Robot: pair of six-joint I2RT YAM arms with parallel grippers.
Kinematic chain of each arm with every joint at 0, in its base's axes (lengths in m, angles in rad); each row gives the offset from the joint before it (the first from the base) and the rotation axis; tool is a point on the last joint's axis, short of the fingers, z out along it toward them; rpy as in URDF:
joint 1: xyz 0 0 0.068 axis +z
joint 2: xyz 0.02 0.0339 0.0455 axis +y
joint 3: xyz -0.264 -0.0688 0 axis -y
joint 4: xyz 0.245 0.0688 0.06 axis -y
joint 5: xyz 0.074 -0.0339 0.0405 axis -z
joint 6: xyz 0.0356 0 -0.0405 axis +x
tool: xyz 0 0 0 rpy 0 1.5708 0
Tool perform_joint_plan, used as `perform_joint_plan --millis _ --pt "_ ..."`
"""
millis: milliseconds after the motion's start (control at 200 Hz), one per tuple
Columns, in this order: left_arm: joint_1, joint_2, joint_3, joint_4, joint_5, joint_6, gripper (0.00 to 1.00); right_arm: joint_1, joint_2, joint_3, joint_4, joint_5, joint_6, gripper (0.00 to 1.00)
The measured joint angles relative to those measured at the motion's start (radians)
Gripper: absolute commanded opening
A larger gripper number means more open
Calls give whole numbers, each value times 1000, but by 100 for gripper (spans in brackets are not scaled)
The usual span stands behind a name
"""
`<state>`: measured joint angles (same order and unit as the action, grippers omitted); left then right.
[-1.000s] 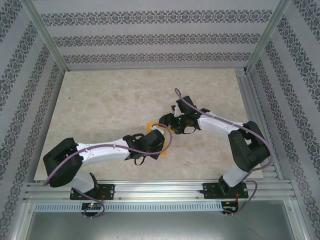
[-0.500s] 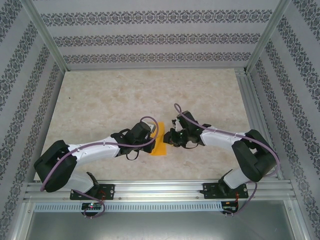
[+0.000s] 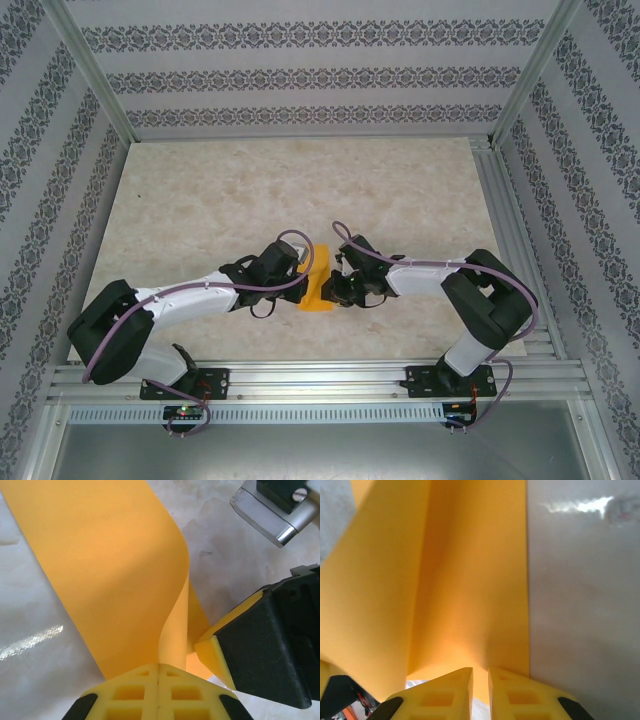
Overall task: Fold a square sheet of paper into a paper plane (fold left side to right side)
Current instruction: First fold the square sheet of paper in half at the center of the table.
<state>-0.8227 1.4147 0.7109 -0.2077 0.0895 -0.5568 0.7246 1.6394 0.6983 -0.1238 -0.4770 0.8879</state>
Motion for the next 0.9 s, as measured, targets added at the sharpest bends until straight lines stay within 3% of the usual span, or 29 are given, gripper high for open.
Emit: perform_joint_plan --millis 899 --pt "48 77 0 -32 -19 31 7 15 16 42 -78 32 -49 18"
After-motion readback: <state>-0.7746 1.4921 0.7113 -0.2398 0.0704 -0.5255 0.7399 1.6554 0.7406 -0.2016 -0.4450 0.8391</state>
